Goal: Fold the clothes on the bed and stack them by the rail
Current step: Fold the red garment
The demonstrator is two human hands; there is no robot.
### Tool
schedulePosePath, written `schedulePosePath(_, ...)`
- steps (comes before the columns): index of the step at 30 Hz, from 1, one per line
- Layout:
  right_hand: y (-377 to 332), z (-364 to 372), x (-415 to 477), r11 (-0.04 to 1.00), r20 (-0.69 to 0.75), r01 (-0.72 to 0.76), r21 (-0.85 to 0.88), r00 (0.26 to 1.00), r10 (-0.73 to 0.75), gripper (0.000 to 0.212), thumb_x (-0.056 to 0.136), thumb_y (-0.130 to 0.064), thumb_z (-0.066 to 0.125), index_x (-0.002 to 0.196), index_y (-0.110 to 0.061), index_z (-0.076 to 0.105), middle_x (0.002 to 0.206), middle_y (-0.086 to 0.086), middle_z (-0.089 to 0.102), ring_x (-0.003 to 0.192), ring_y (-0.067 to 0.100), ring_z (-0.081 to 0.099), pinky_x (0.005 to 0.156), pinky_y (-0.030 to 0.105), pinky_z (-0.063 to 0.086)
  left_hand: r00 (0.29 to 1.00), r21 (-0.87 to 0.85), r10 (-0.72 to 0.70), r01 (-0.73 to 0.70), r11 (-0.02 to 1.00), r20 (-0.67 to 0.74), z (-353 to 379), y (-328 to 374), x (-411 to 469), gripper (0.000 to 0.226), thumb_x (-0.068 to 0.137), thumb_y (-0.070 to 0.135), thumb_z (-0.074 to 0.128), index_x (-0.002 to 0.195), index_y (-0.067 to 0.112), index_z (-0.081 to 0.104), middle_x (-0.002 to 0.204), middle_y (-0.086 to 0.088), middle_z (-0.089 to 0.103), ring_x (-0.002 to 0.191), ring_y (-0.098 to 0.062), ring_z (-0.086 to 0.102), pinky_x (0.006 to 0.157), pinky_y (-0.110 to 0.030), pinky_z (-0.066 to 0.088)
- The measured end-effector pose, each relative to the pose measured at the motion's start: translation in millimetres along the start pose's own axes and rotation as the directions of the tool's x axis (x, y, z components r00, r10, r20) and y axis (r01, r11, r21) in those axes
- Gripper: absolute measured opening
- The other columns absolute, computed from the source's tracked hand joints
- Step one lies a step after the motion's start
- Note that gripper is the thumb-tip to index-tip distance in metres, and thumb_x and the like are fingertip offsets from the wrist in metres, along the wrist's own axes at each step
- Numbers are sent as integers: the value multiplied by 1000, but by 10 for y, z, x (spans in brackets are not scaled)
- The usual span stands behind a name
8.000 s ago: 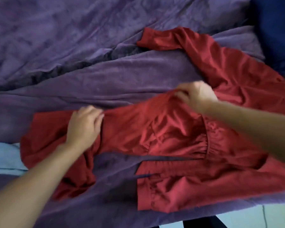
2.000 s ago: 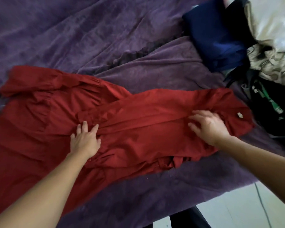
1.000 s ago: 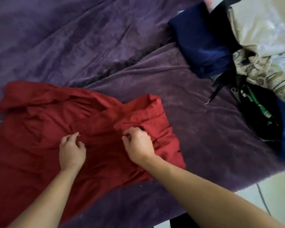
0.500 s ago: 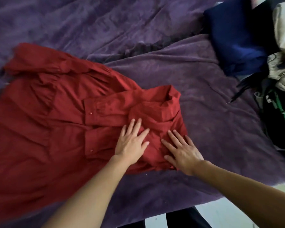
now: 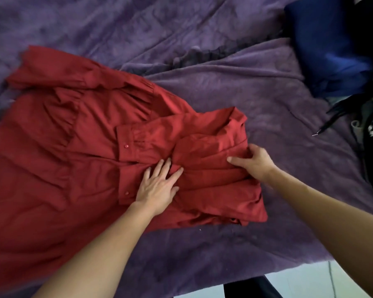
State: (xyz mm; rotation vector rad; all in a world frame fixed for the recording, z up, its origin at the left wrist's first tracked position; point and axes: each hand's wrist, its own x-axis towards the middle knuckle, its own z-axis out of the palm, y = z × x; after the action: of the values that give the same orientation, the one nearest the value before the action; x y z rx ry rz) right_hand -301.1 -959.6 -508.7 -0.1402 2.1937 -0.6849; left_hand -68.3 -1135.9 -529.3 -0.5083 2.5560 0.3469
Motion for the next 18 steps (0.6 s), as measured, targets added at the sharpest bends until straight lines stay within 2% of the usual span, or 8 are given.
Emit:
schedulePosePath(3, -194, -20, -325, 991, 7, 111, 73, 994, -112, 35, 73, -19, 82, 103, -10, 67, 96, 4, 72, 88, 15, 68, 85, 38, 56, 994, -146, 33, -49, 988, -107, -123, -124, -78, 59, 97, 43, 40, 150, 38, 14, 158, -6, 18, 145, -21, 17, 111, -37, 22)
schedulePosePath(6, -702, 106, -740, 953, -122, 282, 113, 956, -268, 31, 73, -19, 81, 100, -14, 66, 93, -3, 72, 77, 1, 65, 73, 23, 54, 949, -362, -88, -30, 932, -304, -336, -486, -302, 53, 94, 26, 52, 145, 20, 38, 142, -13, 45, 129, -29, 43, 102, -42, 37)
schedulePosePath(8, -1083, 395, -1009, 934, -125, 337, 118, 938, -323, 36, 75, -19, 80, 106, -14, 63, 98, 0, 72, 88, 10, 68, 81, 32, 54, 913, -433, -172, -6, 902, -371, -446, -878, -519, 47, 91, 17, 56, 138, 13, 48, 133, -13, 52, 121, -31, 49, 99, -45, 41)
schedulePosePath(10, -1476, 843, -1209, 929, -94, 370, 30, 926, -366, 52, 77, -21, 78, 124, -11, 56, 115, 8, 67, 105, 23, 64, 93, 40, 50, 882, -451, -235, 29, 892, -408, -530, -1347, -805, 45, 88, 10, 58, 132, 9, 53, 128, -13, 55, 116, -33, 52, 97, -46, 42)
schedulePosePath(11, -1667, 1094, -1268, 922, -83, 386, -18, 919, -386, 59, 79, -21, 76, 131, -11, 50, 122, 11, 63, 110, 26, 60, 97, 37, 46, 863, -459, -264, 43, 888, -431, -569, -1599, -954, 43, 87, 7, 59, 130, 8, 55, 125, -13, 56, 114, -34, 53, 96, -46, 43)
schedulePosePath(13, -2038, 1624, -1353, 903, -46, 417, -100, 905, -423, 64, 81, -21, 73, 138, -14, 44, 124, 13, 61, 112, 28, 58, 94, 27, 41, 828, -460, -306, 65, 885, -471, -616, -2111, -1257, 41, 84, 1, 60, 125, 4, 57, 119, -16, 58, 109, -36, 55, 94, -46, 44)
schedulePosePath(15, -2322, 2153, -1385, 897, 5, 415, -151, 908, -419, 64, 84, -19, 70, 140, -15, 40, 120, 15, 62, 110, 31, 58, 90, 28, 40, 801, -450, -341, 101, 887, -492, -610, -2579, -1506, 40, 82, -4, 59, 122, 1, 59, 113, -19, 58, 105, -39, 55, 92, -47, 46)
schedulePosePath(18, -2492, 2841, -1393, 895, 236, 394, -209, 908, -345, 70, 86, -15, 66, 146, -13, 32, 124, 18, 59, 114, 34, 57, 96, 35, 43, 767, -455, -413, 179, 872, -491, -557, -3083, -1719, 38, 80, -6, 60, 118, -2, 60, 108, -23, 58, 101, -41, 55, 90, -48, 45)
